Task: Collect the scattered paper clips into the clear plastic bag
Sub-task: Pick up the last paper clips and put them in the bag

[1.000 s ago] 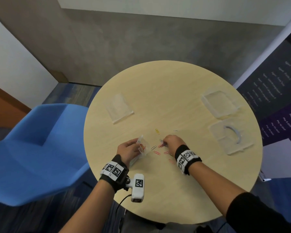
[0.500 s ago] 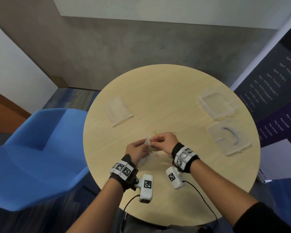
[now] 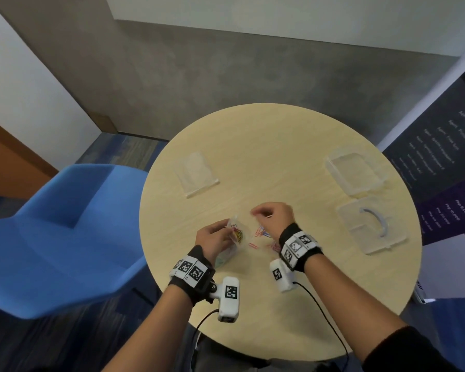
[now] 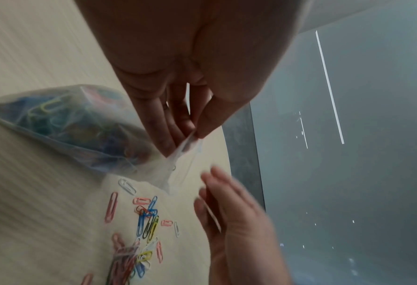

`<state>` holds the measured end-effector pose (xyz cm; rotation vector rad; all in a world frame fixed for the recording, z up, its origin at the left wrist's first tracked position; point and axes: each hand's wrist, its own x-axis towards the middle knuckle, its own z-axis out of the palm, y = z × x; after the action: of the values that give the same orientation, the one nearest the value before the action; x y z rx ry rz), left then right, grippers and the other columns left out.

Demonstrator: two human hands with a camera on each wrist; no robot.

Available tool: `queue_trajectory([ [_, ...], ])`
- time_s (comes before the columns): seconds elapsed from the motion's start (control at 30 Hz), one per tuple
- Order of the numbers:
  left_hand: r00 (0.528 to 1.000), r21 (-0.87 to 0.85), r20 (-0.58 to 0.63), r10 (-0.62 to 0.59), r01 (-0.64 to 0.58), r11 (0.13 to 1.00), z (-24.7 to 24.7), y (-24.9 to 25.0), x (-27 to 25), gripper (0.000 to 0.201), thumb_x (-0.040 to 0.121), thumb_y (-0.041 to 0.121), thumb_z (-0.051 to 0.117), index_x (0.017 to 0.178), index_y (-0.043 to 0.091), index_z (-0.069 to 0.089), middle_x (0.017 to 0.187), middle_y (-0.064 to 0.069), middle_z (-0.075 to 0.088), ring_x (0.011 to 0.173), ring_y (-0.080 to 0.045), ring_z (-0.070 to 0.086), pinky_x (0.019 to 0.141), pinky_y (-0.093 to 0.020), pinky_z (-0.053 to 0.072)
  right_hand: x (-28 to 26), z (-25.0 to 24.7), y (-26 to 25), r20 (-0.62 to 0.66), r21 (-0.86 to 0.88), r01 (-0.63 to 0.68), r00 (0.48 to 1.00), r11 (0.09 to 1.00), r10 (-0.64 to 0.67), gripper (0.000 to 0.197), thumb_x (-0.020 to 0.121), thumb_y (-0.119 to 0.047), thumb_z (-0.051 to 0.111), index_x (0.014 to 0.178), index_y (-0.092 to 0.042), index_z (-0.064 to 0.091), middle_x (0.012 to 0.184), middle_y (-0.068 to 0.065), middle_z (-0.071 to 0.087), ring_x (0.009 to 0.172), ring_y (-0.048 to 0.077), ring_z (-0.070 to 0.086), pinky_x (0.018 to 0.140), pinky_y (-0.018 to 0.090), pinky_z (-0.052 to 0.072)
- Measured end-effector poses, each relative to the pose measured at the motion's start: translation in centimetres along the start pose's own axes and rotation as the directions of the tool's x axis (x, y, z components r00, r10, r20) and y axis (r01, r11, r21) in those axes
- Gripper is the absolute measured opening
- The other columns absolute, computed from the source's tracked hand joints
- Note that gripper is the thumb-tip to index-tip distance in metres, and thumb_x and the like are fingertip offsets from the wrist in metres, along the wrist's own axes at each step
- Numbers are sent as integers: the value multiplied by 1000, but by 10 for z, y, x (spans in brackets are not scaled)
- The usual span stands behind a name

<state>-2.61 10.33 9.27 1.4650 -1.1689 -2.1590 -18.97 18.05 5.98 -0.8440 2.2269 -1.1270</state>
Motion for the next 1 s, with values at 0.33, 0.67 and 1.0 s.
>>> queue_trajectory([
  [0.33,999,-70,-36,4,-7,997,-19,1,-3,37,77,-15,58,107,4,70,91,-12,73,72,-19,70,58,-23,57,24,46,54,34,-669,-169,966,724,256,64,98,-41,34,152,-17,11,160,14,-1,147,33,3,119,45,11],
  [0.67,999,-48,-39,2,-4,999,-20,6,6,30,82,-12,58,103,5,69,88,-12,70,78,-24,67,61,-23,59,-10,5,70,532,-807,448,835,385,142,67,96,-57,24,153,-28,3,161,0,-8,148,29,-6,117,57,1],
  [1.0,1000,21,-25,-11,12,1000,-1,4,3,27,88,-9,56,112,-3,66,83,-13,69,65,-20,65,51,-21,56,-52,3,93,427,-776,363,904,516,6,39,100,-13,40,138,-11,42,150,12,32,129,33,35,100,40,44],
])
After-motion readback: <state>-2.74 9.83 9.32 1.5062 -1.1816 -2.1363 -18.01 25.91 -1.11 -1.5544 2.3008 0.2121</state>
